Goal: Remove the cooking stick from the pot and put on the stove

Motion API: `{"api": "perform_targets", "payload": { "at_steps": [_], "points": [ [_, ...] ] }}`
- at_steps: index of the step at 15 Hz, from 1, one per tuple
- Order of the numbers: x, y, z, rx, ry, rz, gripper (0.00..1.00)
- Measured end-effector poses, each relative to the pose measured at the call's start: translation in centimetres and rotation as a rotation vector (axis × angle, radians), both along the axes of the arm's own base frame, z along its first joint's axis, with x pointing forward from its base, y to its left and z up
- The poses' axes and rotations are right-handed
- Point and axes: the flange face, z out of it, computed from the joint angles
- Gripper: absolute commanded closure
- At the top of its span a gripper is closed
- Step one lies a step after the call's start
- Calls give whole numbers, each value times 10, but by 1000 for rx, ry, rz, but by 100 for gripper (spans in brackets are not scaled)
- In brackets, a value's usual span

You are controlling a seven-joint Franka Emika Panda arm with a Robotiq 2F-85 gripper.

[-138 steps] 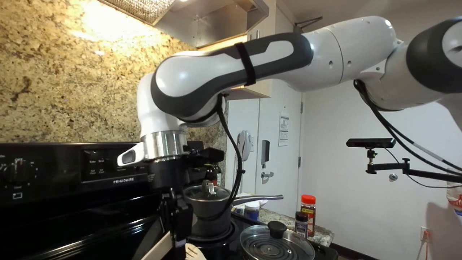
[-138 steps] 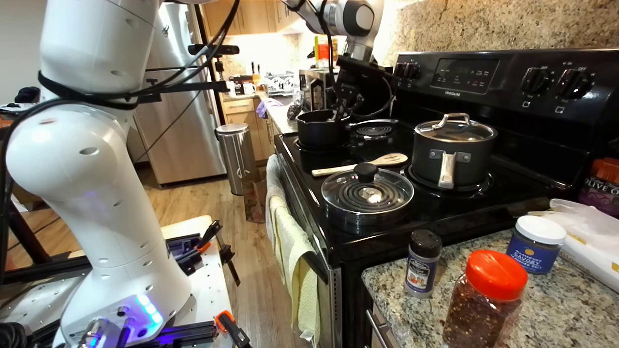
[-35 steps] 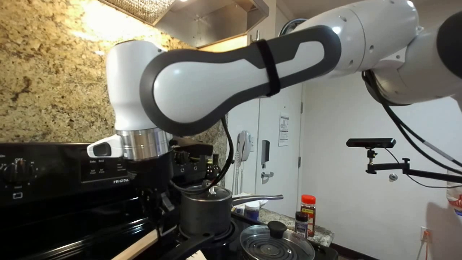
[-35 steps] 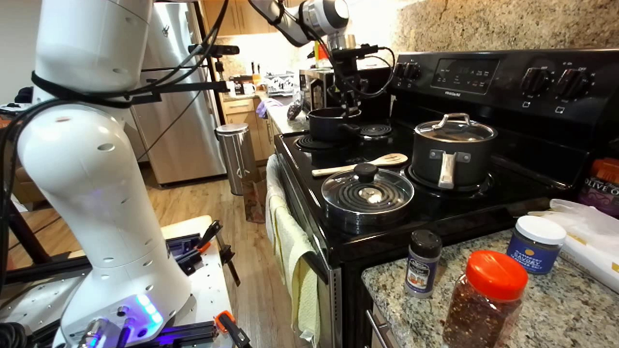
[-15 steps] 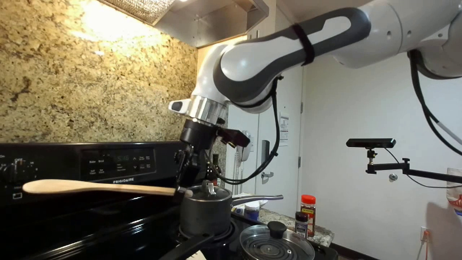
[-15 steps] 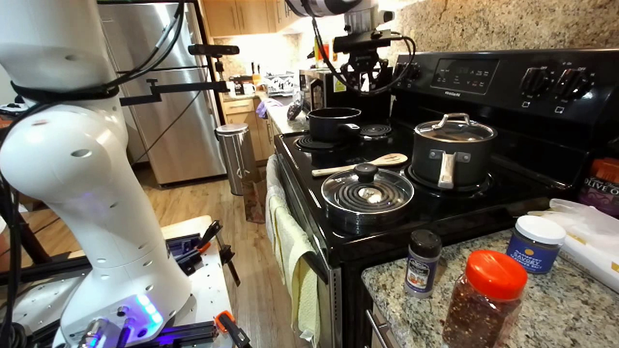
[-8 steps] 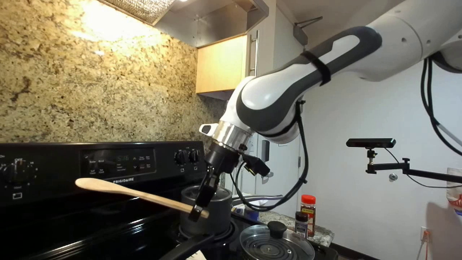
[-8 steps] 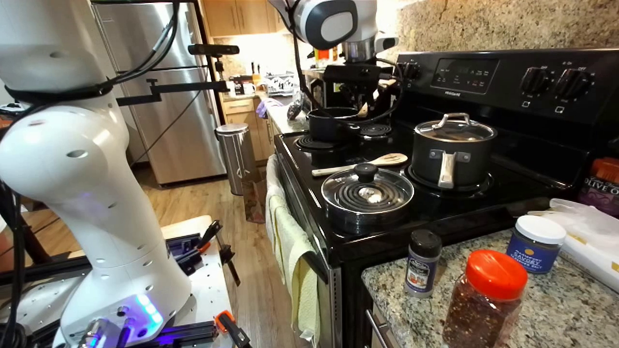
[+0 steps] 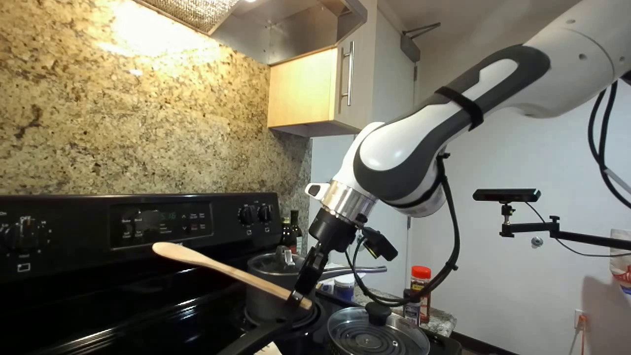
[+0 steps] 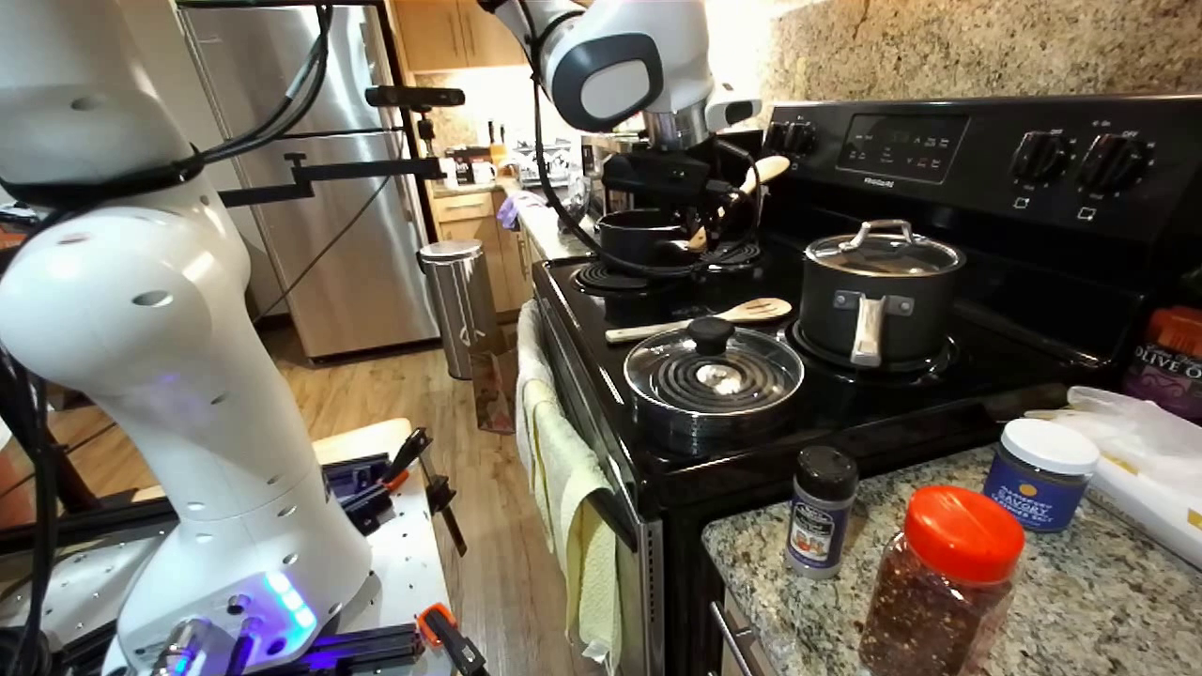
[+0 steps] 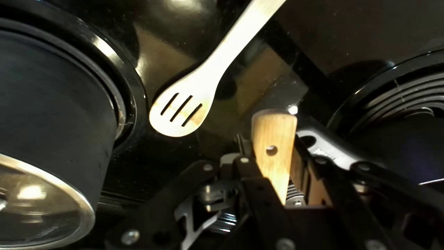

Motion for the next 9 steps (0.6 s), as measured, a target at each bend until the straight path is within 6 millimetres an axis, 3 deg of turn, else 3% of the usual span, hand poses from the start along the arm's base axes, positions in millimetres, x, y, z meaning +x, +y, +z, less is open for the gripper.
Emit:
{"api": "perform_targets", "payload": {
  "at_steps": [5,9],
  "points": [
    [-13,-23,0,25,-12,-73,93],
    [-22,-32,-16,26,23,-94,93]
  ]
}}
